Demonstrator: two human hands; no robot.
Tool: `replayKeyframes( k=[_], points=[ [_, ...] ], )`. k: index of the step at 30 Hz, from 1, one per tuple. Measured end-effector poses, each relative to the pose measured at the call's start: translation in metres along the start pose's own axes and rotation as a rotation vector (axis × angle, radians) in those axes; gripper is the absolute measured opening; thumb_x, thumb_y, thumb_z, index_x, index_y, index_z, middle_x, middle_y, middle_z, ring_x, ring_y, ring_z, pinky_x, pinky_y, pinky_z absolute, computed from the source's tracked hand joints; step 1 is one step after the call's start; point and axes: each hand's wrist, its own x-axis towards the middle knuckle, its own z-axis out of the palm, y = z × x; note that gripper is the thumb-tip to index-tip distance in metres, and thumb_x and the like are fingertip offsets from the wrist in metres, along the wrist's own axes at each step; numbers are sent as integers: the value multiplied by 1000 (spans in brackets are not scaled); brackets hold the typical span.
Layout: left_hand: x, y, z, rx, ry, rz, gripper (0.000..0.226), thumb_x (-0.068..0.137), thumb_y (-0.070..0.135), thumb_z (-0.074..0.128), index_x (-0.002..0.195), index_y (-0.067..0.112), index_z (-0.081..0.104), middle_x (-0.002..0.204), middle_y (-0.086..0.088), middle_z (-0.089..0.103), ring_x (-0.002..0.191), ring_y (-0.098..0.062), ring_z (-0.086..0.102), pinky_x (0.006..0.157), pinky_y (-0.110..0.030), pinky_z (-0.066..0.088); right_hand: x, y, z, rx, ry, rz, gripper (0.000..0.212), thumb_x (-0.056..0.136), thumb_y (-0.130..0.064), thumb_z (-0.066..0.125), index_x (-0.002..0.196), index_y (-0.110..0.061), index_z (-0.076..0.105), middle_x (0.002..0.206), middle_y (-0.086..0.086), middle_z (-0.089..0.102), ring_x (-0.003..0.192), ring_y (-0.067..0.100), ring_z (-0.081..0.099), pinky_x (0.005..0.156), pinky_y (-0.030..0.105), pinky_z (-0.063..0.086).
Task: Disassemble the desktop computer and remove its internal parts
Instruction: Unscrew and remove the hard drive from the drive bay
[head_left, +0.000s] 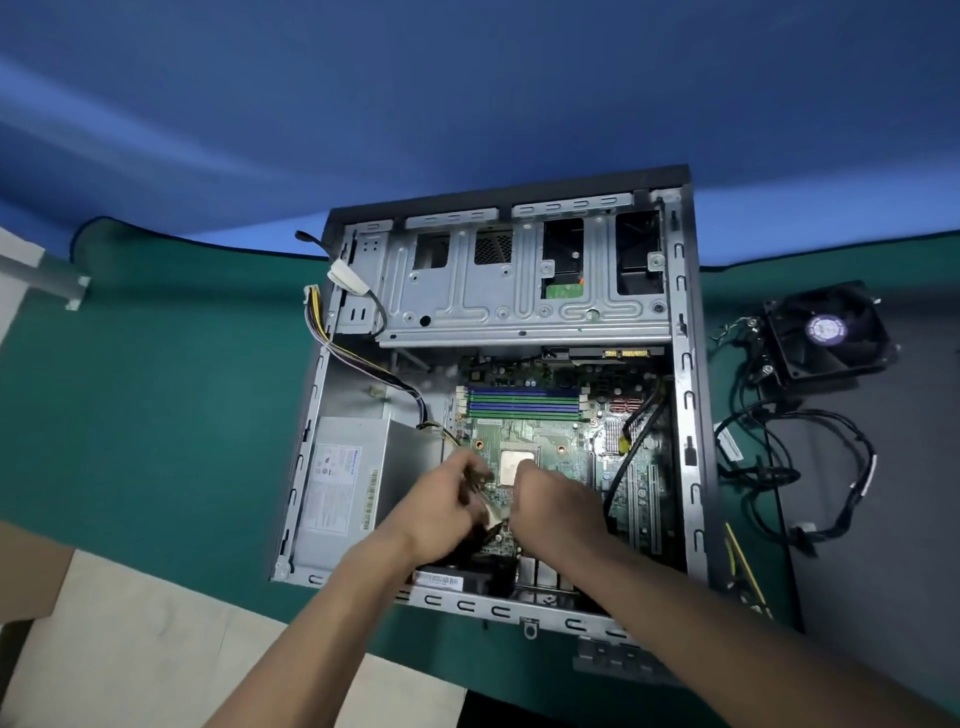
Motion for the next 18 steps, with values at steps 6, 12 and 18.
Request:
replayKeyframes(
  k=[6,12,18],
  points=[
    [-2,-4,3,365,-26,-93,3,88,10,48,88,13,47,88,-7,62,80,-25,55,72,-34,43,-1,0,3,69,-57,-32,18,91,-5,43,109,-10,45,70,-3,46,63,16,45,50,25,27],
    [13,3,16,592,-216,-286,13,91,16,48,91,13,61,102,-5,67,93,-24,63,72,-30,44,0,0,3,40,-172,19,23,93,-17,49,115,-13,46,100,6,61,80,21,54,62,27,38],
    [29,10,30,726,-230,-345,22,89,13,49,106,15,64,109,-1,65,95,-19,61,72,-28,44,3,1,4,33,-242,22,24,93,-24,50,114,-13,46,98,8,59,80,23,51,64,29,38]
  ],
)
